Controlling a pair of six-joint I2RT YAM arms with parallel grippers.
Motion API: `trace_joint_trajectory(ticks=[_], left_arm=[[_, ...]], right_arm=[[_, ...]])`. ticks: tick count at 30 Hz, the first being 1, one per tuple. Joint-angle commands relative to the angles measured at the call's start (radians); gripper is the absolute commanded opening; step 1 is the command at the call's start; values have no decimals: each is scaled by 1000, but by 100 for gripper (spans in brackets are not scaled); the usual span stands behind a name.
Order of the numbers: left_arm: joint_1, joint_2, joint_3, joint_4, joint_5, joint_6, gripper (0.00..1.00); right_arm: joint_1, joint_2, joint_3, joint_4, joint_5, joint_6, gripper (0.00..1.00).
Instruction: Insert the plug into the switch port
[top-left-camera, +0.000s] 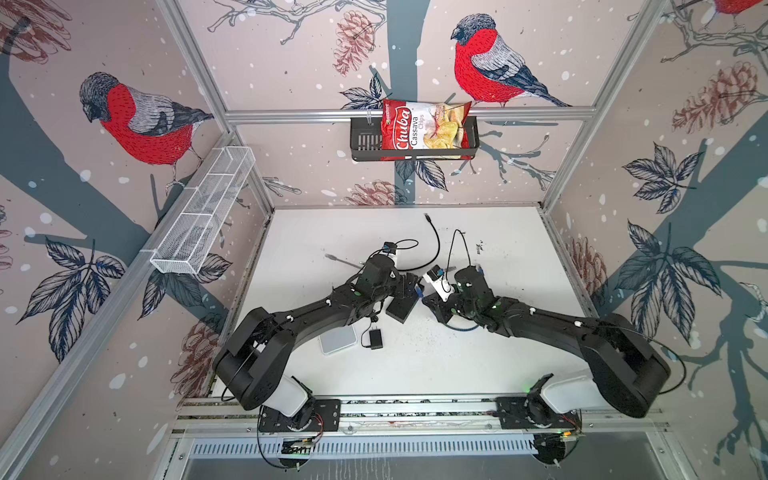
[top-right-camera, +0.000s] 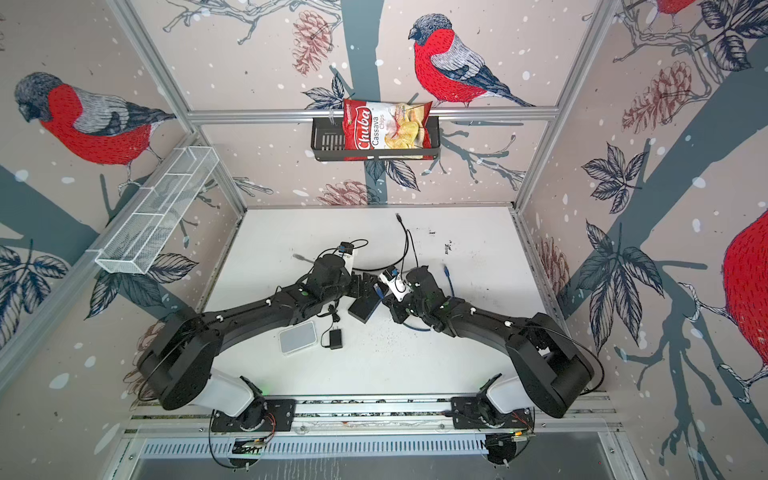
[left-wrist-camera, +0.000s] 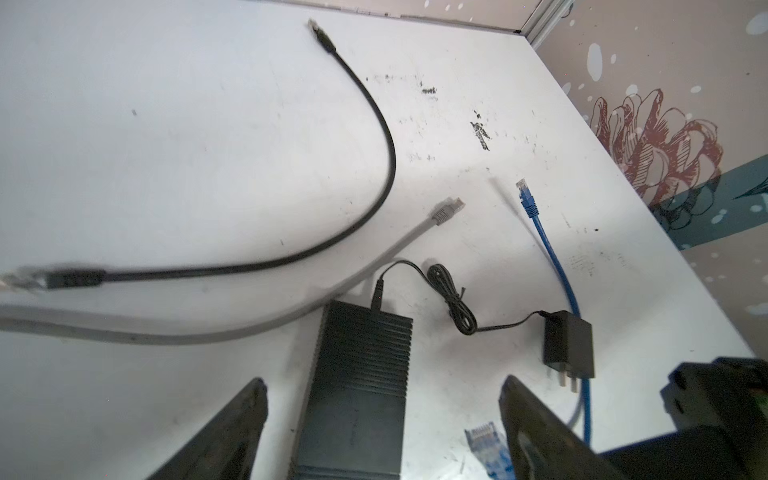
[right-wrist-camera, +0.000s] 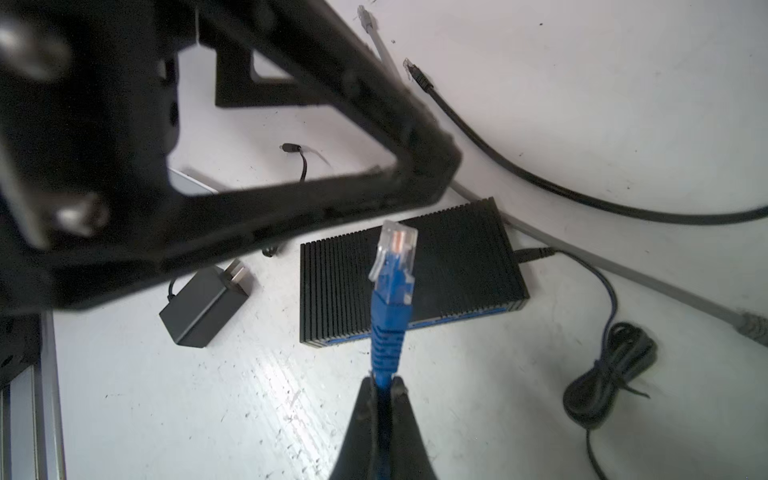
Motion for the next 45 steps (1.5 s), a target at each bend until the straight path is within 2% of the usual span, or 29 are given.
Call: trace_joint_trajectory(ticks=[1, 7, 13, 17, 22, 29, 34, 37, 45], left_arm=[[-2, -59, -81, 175, -37, 303, 96], [-5, -150, -281, 457, -21, 681, 96], [-5, -164, -316, 407, 27, 952, 96], [-7, -171, -362, 433, 125, 1149, 96], [-7, -153, -388, 465, 213, 1306, 95], [-7, -124, -409, 542, 277, 1445, 88], [-7, -92, -361, 493, 299, 1500, 76], [-5, -70, -339, 490, 310, 1514, 75], [2, -31, -264, 384, 349, 1564, 62]], right_arm=[[-4, -1, 19, -51, -30, -30, 3], [-10, 12, 56, -105, -58, -50, 4], [-12, 27, 91, -159, -75, -66, 4], [-12, 38, 110, -186, -97, -75, 4], [-15, 51, 129, -217, -122, -86, 5], [-18, 59, 156, -271, -168, -109, 5], [-18, 66, 166, -295, -176, -117, 5], [-19, 68, 168, -299, -184, -121, 5], [-26, 50, 162, -310, -202, -136, 5]])
